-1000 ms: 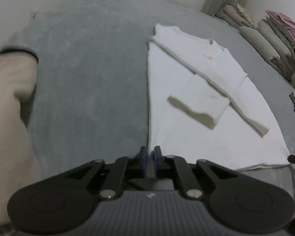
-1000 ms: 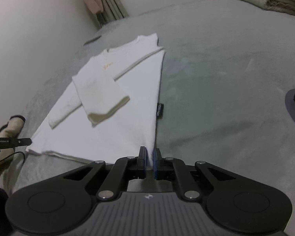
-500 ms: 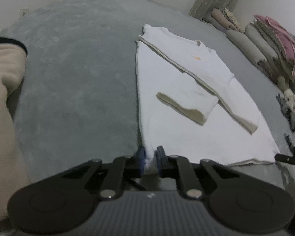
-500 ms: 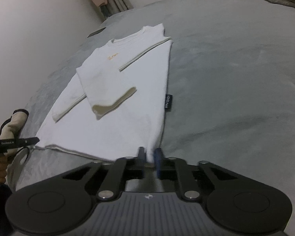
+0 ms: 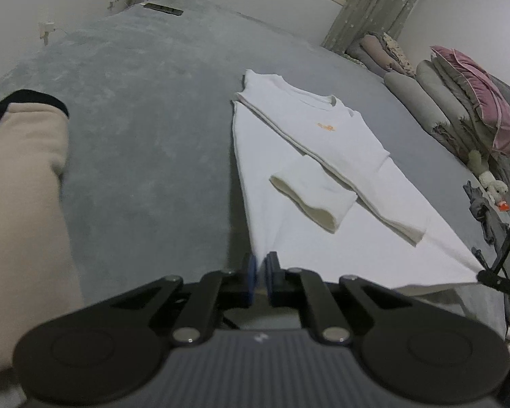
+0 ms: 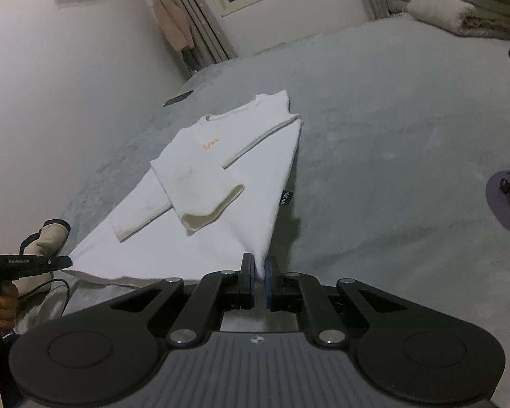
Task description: Fold clothes
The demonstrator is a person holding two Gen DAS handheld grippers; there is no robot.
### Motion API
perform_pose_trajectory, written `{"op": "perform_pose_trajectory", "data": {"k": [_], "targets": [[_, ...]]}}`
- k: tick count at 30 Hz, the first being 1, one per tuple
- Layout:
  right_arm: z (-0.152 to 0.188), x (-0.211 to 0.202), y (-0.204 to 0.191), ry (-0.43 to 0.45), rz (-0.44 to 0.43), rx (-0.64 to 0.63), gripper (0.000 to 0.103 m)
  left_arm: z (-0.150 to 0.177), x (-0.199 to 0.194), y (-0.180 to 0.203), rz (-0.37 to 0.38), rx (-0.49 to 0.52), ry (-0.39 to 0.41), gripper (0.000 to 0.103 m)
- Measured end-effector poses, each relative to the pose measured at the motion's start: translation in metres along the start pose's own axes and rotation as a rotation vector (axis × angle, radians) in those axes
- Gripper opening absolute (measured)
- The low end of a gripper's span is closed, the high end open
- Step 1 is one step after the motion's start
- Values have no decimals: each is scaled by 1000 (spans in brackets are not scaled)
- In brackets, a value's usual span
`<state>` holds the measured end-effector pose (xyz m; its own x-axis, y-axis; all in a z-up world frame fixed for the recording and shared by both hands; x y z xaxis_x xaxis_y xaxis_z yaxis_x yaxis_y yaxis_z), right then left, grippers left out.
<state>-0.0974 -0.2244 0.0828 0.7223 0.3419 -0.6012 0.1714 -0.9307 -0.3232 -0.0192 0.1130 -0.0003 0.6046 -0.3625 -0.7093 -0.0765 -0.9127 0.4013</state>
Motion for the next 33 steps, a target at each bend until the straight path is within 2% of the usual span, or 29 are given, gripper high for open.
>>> {"op": "perform_pose_trajectory", "data": {"k": [5,10,13,15,17,19,21,28,33], "targets": [[-5,-11,-5,26,4,-25,6,0,-3,-1,-10,17,-1,5],[3,-9,5,-11,27,-35,7,7,0,0,-47,57,-19,6],[10,-4,14,-37,42,-19,7,4,8,-11,-94,43,-42,7],[12,-1,17,-50,60,-21,8,0,6,-19,-91,7,-41,12],[11,-3,19,-39,49,-13,13,-5,3,-22,-76,-13,-28,15],[8,-5,21,-24,35,-2,28,-10,3,-21,-69,-14,-18,22],[6,-3,23,-19,37,17,30,-7,9,-17,-71,-4,-22,26],[10,14,22,-58,-14,85,30,5,23,-9,-109,18,-18,26],[16,26,17,-112,-25,80,30,15,33,-5,-140,33,-12,27]]}}
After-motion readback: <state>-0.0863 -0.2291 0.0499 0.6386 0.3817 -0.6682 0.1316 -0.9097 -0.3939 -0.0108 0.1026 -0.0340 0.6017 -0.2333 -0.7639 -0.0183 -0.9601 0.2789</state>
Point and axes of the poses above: each gripper's, at about its wrist camera, not at the fingertips, and x roughly the way its jaws point, y to its right, z to its underside, the point moved 9 cm from there along x, roughly the way its jaws point, and after that the axes turned 5 degrees about -x, right-handed, at the moved point
